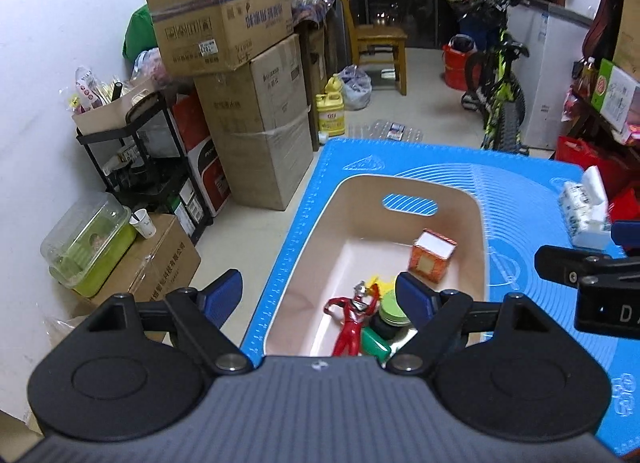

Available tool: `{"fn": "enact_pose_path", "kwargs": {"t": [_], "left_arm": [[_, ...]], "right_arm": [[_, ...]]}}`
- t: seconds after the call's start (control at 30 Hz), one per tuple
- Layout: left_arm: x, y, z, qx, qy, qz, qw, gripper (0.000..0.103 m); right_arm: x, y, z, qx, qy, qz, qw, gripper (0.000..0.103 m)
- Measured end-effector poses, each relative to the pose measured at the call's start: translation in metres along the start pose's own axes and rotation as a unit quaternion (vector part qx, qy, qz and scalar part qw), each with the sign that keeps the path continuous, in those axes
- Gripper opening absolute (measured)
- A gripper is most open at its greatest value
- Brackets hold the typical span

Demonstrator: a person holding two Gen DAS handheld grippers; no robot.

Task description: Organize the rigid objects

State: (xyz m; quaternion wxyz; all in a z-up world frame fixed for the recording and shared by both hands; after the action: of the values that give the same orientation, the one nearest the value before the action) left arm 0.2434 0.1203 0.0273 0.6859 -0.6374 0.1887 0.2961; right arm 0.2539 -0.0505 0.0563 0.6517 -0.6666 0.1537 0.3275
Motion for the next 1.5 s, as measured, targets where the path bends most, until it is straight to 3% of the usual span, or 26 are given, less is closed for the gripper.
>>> {"fn": "enact_pose_path", "kwargs": {"t": [0.27, 0.67, 1.23, 1.5], "left_arm": [[-0.048, 0.006, -0.008, 0.005, -0.006, -0.026, 0.9996, 0.084], [-0.102, 0.030, -0.032, 0.001, 0.016, -0.049, 0.9987, 0.084], [-0.124, 0.085, -0.034, -0.001, 0.011, -0.058, 0.9982, 0.084], [-0.119, 0.115, -0.050, 0.012, 0.034, -0.055, 0.9979, 0.084]], "right_arm": [[-0.066, 0.012, -0.012, 0.013, 0.004, -0.024, 1.000, 0.091], [-0.134, 0.048, -0.033, 0.027, 0.018, -0.044, 0.998, 0.092], [-0.166, 0.121, -0.039, 0.022, 0.029, -0.054, 0.998, 0.092], [-0.166, 0.151, -0.036, 0.019, 0.028, -0.063, 0.997, 0.092]]}}
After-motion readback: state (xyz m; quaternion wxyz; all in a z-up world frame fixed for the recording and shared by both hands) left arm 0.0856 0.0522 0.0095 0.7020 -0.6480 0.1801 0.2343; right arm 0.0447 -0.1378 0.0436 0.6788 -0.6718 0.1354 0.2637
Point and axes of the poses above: each gripper's, at about its wrist camera, not at the fingertips, and x roughly the way its jaws point, z to its left, y to its underside, the point moved 10 cm from there along x, roughly the way its jaws point, and after that the axes turned 3 degrees about -z, right-handed, at the moved point
